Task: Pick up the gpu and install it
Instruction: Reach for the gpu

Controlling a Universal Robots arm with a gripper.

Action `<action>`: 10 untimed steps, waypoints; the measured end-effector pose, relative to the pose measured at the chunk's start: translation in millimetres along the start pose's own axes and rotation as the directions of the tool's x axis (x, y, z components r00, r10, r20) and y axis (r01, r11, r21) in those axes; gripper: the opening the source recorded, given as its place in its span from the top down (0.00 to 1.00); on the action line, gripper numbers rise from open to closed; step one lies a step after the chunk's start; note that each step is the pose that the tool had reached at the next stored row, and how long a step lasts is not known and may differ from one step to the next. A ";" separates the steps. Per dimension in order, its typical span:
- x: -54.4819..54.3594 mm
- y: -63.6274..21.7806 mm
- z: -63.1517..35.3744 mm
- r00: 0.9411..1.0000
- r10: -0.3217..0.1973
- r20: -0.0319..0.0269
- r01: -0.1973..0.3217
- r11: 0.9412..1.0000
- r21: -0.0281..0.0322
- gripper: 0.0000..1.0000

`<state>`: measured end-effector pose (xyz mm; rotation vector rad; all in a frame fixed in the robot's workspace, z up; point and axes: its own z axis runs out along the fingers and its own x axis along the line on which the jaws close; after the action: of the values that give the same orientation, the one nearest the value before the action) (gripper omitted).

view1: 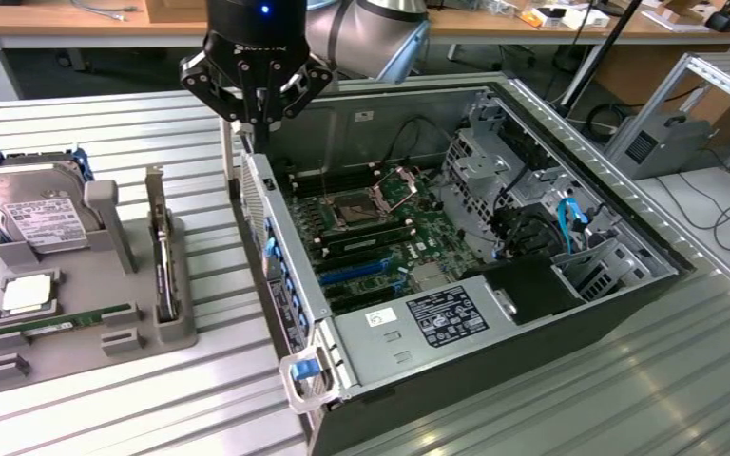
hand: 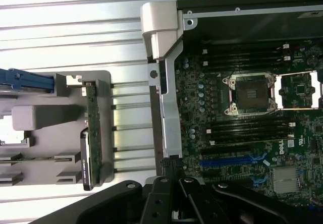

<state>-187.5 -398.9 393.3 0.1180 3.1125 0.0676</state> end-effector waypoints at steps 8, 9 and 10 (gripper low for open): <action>3.0 -0.2 -0.1 1.000 0.000 0.000 0.000 1.000 0.000 0.89; 3.5 -0.3 -0.1 1.000 0.000 0.000 0.000 1.000 0.000 0.89; 4.1 -0.3 -0.1 1.000 0.000 0.000 0.000 1.000 0.000 0.89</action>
<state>-191.6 -398.9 393.3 0.1180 3.1125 0.0677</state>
